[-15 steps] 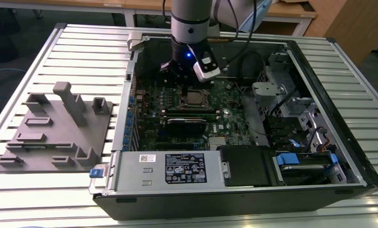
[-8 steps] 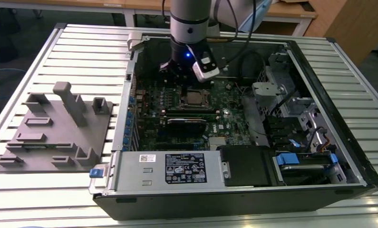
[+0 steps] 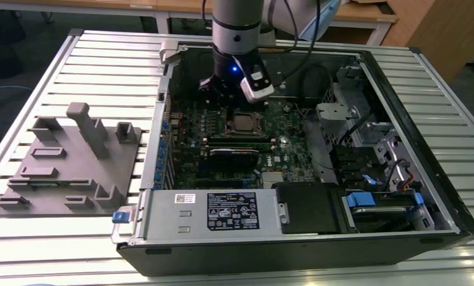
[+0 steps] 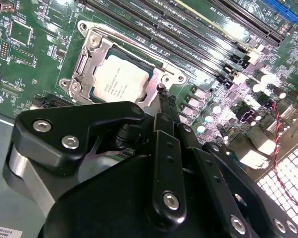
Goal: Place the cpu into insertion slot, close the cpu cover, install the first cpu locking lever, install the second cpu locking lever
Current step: 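Close the cpu cover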
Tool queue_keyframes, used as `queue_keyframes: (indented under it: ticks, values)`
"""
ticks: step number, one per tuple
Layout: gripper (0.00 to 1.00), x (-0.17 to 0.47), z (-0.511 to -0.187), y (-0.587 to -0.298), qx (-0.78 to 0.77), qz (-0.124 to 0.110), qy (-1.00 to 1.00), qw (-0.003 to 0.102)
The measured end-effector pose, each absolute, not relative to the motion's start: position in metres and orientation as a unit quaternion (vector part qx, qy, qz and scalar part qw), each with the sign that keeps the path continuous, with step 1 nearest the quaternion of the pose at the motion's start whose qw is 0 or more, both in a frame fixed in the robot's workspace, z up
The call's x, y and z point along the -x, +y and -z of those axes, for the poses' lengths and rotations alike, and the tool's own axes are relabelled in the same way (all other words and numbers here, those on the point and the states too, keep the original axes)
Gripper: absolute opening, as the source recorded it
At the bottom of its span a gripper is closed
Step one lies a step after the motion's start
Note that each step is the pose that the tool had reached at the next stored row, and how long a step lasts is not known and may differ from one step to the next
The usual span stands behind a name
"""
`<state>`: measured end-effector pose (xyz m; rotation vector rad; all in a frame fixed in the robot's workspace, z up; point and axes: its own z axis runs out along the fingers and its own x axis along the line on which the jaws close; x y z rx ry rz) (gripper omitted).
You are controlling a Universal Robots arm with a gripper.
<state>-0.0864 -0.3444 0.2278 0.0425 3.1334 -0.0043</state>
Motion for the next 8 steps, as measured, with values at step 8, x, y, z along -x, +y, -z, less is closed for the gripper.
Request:
queue_keyframes:
  ticks: [8]
  values:
    - [0.11, 0.0886, -0.2277, -0.3444, -0.014, 0.001, 1.0, 0.004]
